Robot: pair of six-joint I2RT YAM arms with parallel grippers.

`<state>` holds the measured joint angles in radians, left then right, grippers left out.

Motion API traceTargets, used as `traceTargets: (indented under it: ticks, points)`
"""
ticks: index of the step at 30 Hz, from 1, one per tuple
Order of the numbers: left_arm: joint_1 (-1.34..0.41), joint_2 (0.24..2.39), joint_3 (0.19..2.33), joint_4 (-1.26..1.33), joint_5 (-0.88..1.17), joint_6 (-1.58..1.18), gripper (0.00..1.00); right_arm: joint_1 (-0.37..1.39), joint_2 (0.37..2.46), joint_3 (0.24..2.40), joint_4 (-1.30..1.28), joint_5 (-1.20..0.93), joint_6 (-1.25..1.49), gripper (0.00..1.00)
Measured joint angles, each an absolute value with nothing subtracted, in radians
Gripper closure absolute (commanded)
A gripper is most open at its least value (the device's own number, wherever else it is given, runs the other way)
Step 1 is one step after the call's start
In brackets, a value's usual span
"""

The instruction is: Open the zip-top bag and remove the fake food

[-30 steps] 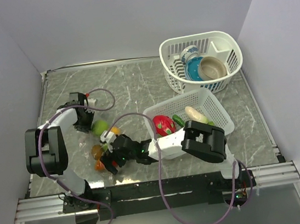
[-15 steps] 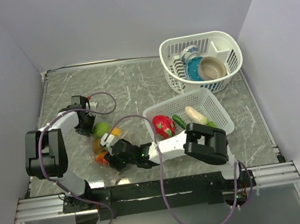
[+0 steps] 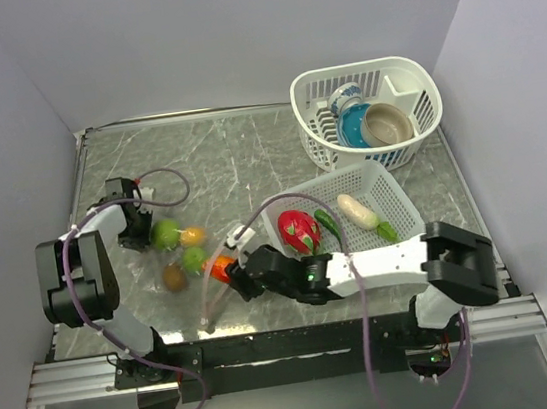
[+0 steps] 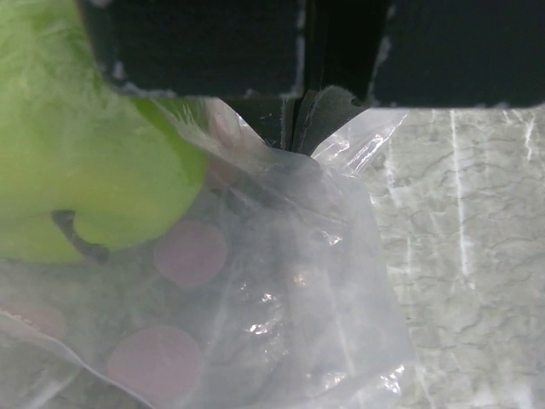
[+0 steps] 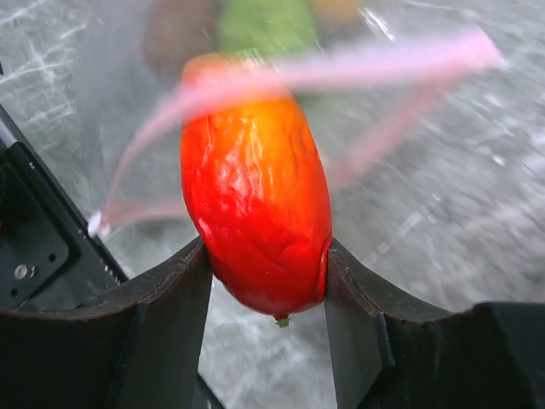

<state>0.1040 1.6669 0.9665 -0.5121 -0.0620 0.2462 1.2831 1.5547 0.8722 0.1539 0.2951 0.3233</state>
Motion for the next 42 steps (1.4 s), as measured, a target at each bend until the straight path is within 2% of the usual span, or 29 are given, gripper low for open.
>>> traceTargets:
  ticks: [4, 6, 11, 13, 15, 16, 17, 18, 21, 26, 27, 28, 29, 30, 31, 32, 33, 36, 42]
  points:
    - [0.111, 1.667, 0.967, -0.51, -0.066, 0.25, 0.99, 1.282, 1.436, 0.824, 0.093, 0.341, 0.355, 0.82]
    - [0.111, 1.667, 0.967, -0.51, -0.069, 0.25, 0.99, 1.282, 1.368, 0.807, 0.054, 0.382, 0.366, 0.88]
    - [0.111, 1.667, 0.974, -0.524, -0.057, 0.249, 0.99, 1.267, 1.163, 0.776, -0.089, 0.601, 0.454, 0.89]
    - [0.112, 1.667, 0.982, -0.542, -0.043, 0.249, 0.99, 1.234, 1.09, 0.762, -0.155, 0.686, 0.529, 0.83]
    - [0.114, 1.667, 0.994, -0.569, -0.019, 0.247, 0.99, 1.168, 1.044, 0.744, -0.218, 0.718, 0.606, 0.7]
    - [0.115, 1.665, 1.003, -0.589, -0.004, 0.246, 0.99, 1.127, 1.03, 0.737, -0.249, 0.719, 0.646, 0.56]
    - [0.115, 1.662, 1.015, -0.611, 0.016, 0.245, 0.99, 1.091, 1.027, 0.729, -0.271, 0.717, 0.678, 0.19]
    - [0.115, 1.656, 1.025, -0.628, 0.035, 0.244, 0.99, 1.051, 1.027, 0.719, -0.294, 0.709, 0.709, 0.0]
    - [0.115, 1.611, 1.056, -0.683, 0.093, 0.239, 0.99, 0.987, 1.036, 0.701, -0.355, 0.687, 0.767, 0.0]
    - [0.115, 1.535, 1.114, -0.738, 0.152, 0.237, 0.99, 0.988, 1.037, 0.716, -0.384, 0.653, 0.749, 0.0]
    - [0.115, 1.529, 1.122, -0.741, 0.16, 0.237, 0.99, 0.997, 1.037, 0.729, -0.381, 0.643, 0.731, 0.04]
    - [0.115, 1.528, 1.128, -0.745, 0.164, 0.237, 0.99, 1.017, 1.037, 0.743, -0.377, 0.64, 0.715, 0.15]
    - [0.115, 1.528, 1.128, -0.745, 0.164, 0.237, 0.99, 1.047, 1.039, 0.759, -0.369, 0.636, 0.697, 0.45]
    - [0.115, 1.529, 1.128, -0.749, 0.164, 0.237, 0.99, 1.087, 1.047, 0.781, -0.358, 0.635, 0.674, 0.63]
    - [0.115, 1.529, 1.128, -0.754, 0.165, 0.237, 0.99, 1.136, 1.066, 0.809, -0.352, 0.636, 0.649, 0.75]
    - [0.115, 1.529, 1.128, -0.759, 0.164, 0.237, 0.99, 1.182, 1.094, 0.847, -0.342, 0.634, 0.632, 0.96]
    - [0.115, 1.528, 1.128, -0.763, 0.164, 0.237, 0.99, 1.221, 1.14, 0.888, -0.326, 0.633, 0.619, 1.0]
    - [0.115, 1.528, 1.128, -0.783, 0.164, 0.238, 0.99, 1.299, 1.286, 0.974, -0.255, 0.606, 0.592, 1.0]
    - [0.115, 1.494, 1.232, -0.923, 0.193, 0.241, 0.99, 1.341, 1.547, 0.946, -0.147, 0.551, 0.559, 1.0]
